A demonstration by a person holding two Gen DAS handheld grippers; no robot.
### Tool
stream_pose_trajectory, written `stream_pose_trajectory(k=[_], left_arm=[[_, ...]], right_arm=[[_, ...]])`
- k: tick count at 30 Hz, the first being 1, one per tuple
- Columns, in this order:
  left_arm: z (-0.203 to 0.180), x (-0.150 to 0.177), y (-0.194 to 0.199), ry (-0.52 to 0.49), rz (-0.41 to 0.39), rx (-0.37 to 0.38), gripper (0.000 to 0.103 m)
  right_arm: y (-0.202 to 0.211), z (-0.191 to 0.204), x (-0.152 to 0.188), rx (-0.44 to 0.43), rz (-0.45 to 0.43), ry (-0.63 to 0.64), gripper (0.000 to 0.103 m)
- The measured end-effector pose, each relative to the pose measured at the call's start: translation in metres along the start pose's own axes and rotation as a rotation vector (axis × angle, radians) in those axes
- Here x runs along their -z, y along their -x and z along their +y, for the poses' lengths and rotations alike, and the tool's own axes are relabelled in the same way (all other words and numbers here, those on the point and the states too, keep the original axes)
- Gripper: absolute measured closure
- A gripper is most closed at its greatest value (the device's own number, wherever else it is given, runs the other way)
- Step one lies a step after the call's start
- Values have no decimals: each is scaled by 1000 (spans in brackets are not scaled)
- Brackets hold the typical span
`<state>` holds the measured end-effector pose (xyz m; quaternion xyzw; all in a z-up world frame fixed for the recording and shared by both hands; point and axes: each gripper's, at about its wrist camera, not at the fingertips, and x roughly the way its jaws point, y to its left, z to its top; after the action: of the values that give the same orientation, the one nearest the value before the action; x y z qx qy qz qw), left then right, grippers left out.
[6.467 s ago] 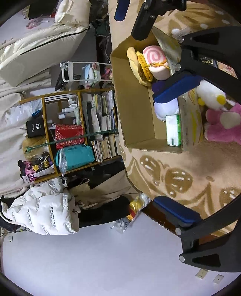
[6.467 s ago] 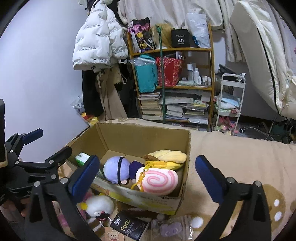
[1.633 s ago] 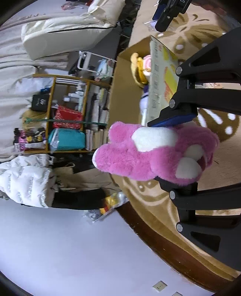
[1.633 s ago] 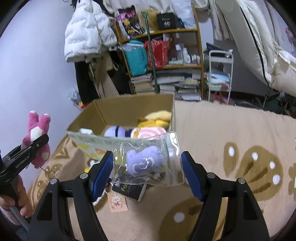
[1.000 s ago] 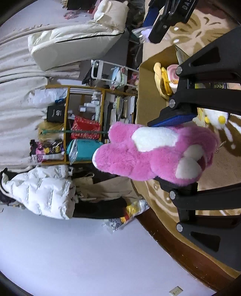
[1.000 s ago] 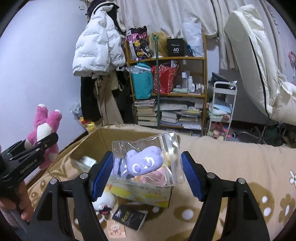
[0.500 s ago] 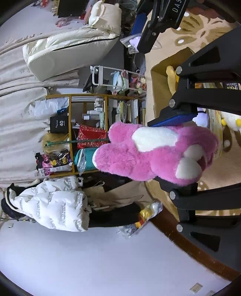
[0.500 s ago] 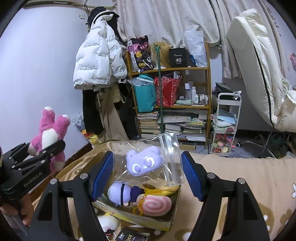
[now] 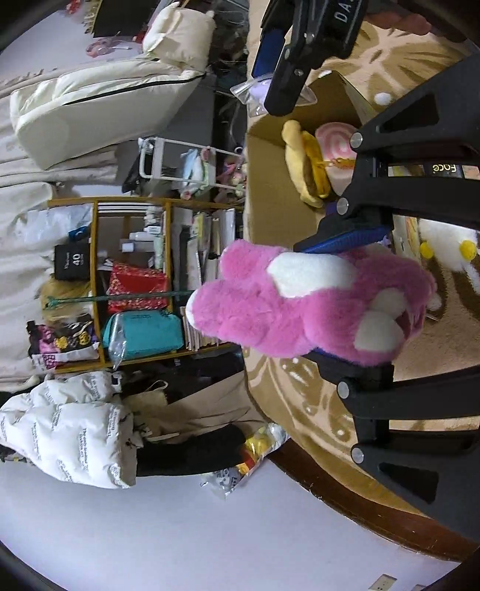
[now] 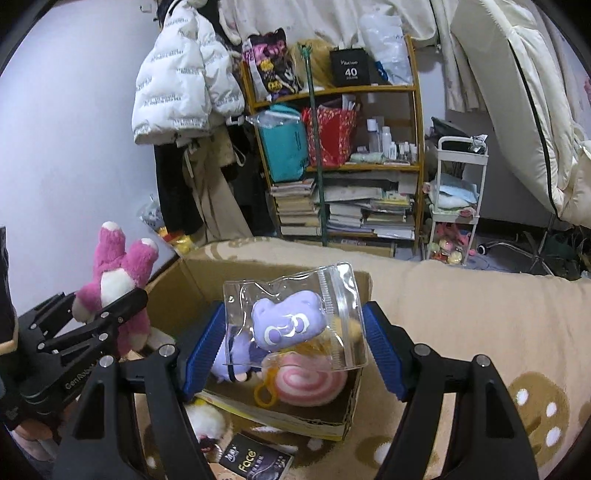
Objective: Organize soft objects
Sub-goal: 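Lift the pink bunny with the left tool while the right tool carries the bagged toy over the box, then open the left tool over the box while the right tool releases the bagged toy inside, then withdraw both tools and reach toward the white chick plush and black tissue pack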
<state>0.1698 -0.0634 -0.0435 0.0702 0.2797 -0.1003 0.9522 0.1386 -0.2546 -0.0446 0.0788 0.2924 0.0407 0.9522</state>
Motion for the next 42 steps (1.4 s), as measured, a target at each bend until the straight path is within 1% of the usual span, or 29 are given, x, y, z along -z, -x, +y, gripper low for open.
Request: stream_pose_trajectory(k=[6, 13, 16, 18, 20, 22, 25, 27, 28, 29, 30, 32, 37, 39, 42], left_arm=[[1, 3, -6, -2, 10, 4, 59], [1, 6, -13, -10, 26, 3, 57], [0, 6, -13, -8, 25, 15, 53], [-2, 6, -13, -13, 19, 32, 53], [-4, 6, -13, -23, 16, 37, 48], [-5, 6, -13, -28, 15, 41, 46], [-6, 7, -13, -31, 17, 40, 38], [-7, 7, -12, -32, 9, 37, 37], [-7, 8, -12, -34, 11, 38, 34], [-7, 8, -12, -36, 13, 37, 29], [-7, 8, -11, -38, 9, 32, 27], [-8, 9, -8, -45, 1, 21, 26], [-7, 10, -4, -56, 13, 0, 25], [-5, 11, 0, -57, 14, -10, 24], [-4, 12, 7, -60, 13, -18, 22]], right_arm=[[-13, -4, 9, -6, 44, -6, 24], [-20, 0, 15, 10, 69, 25, 24], [-21, 2, 17, 17, 81, 37, 24], [-22, 2, 17, 16, 86, 38, 24], [-22, 2, 17, 16, 86, 38, 24], [-22, 1, 18, 15, 85, 38, 24], [-22, 1, 18, 12, 86, 35, 23], [-23, 1, 19, 12, 89, 33, 23], [-23, 1, 20, 10, 90, 33, 22], [-23, 1, 21, 12, 92, 34, 21], [-23, 1, 21, 15, 93, 35, 19], [-22, 0, 21, 11, 91, 35, 15], [-15, -2, 18, 17, 77, 18, 7], [-9, -3, 18, 20, 65, 5, 2], [1, -4, 18, 26, 48, -5, 0]])
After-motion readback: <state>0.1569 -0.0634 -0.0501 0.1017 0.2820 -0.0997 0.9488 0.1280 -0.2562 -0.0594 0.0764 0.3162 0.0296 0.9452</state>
